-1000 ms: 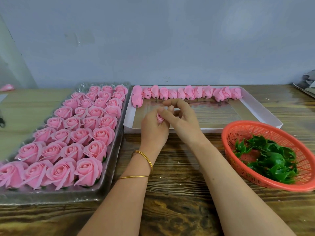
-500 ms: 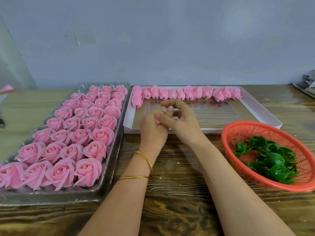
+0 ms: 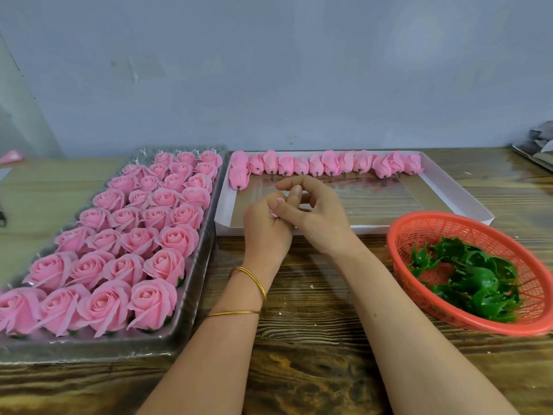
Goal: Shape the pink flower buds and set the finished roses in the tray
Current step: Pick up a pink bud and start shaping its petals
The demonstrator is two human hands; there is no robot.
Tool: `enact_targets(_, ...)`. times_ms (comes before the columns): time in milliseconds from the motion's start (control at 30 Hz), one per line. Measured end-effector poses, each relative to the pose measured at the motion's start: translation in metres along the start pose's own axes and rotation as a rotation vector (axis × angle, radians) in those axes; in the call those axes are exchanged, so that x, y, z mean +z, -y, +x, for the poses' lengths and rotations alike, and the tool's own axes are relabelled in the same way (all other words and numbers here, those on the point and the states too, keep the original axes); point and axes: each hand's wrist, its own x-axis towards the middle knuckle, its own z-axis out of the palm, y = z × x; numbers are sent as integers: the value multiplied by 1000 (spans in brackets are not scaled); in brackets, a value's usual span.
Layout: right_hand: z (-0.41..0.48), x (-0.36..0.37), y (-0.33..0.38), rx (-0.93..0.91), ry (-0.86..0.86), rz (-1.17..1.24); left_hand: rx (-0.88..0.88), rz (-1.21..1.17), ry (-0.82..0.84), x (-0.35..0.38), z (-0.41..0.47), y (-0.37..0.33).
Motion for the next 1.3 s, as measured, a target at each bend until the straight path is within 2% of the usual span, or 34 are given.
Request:
enact_targets(100, 1, 2, -1, 17, 4, 27, -11, -3, -28, -1, 2, -2)
enact_targets(233, 1, 3, -1, 75, 34, 259, 6, 21, -79, -3, 4, 1)
enact_targets(300, 3, 2, -2, 114, 27, 287, 2, 28, -100, -3, 6, 2)
enact_targets(567, -1, 5, -9, 4, 155, 74, -160, -185, -172, -1, 12, 2)
enact_targets(767, -1, 5, -13, -43, 93, 54, -240, -349, -99, 0, 9, -1)
enact_targets(1000, -2, 5, -10, -65, 184, 50, -291, -376, -80, -4, 10, -3)
enact_targets(1300, -3, 1, -3, -61, 301, 65, -264, -358, -61, -5, 9, -4)
